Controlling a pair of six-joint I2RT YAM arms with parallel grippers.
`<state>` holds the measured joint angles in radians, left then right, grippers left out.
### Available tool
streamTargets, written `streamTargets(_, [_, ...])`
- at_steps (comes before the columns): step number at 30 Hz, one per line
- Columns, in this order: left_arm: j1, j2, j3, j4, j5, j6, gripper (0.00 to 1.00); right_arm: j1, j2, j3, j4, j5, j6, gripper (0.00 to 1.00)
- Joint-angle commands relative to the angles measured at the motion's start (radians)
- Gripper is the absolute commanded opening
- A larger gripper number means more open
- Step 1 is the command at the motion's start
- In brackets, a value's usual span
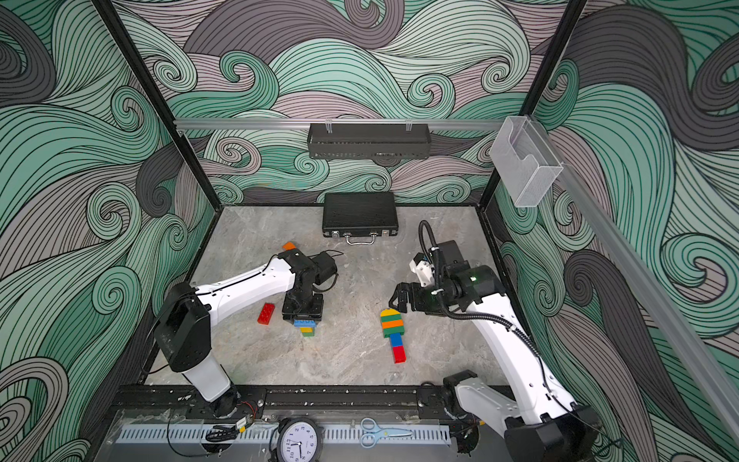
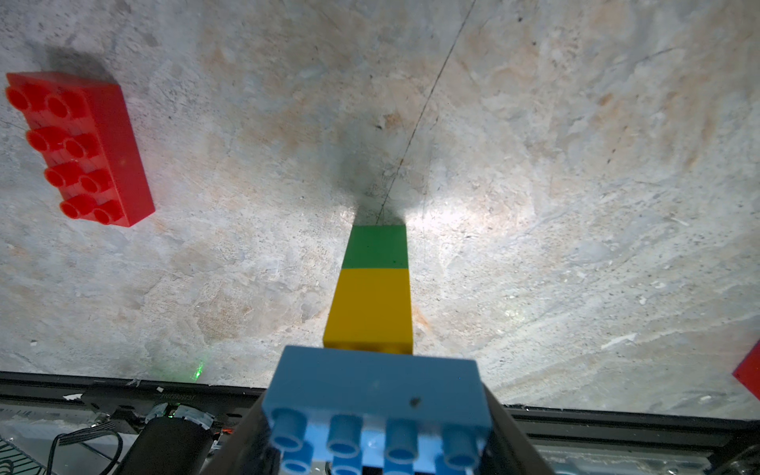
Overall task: Assemble an ice cream with lego
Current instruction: Assemble the lego brick with the lego brick.
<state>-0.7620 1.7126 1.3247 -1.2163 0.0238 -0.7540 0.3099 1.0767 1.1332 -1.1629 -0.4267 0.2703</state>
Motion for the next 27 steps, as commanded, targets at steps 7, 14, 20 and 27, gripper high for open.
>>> streamTargets(7, [0.007, 0.041, -0.035, 0.017, 0.002, 0.012, 0.00, -0.002, -0.015, 0.016, -0.012, -0.002, 0.003, 0.99])
streamTargets(14, [0.007, 0.050, -0.060, -0.017, -0.013, 0.003, 0.00, -0.002, -0.017, 0.010, -0.012, -0.003, 0.003, 0.99])
streamTargets(20, [-0.008, 0.043, -0.132, 0.058, 0.044, -0.032, 0.00, -0.002, -0.023, 0.007, -0.011, 0.004, 0.004, 0.99])
streamTargets(27, [-0.042, 0.013, -0.149, 0.066, -0.006, -0.022, 0.00, -0.002, -0.030, 0.007, -0.014, 0.013, 0.007, 0.99])
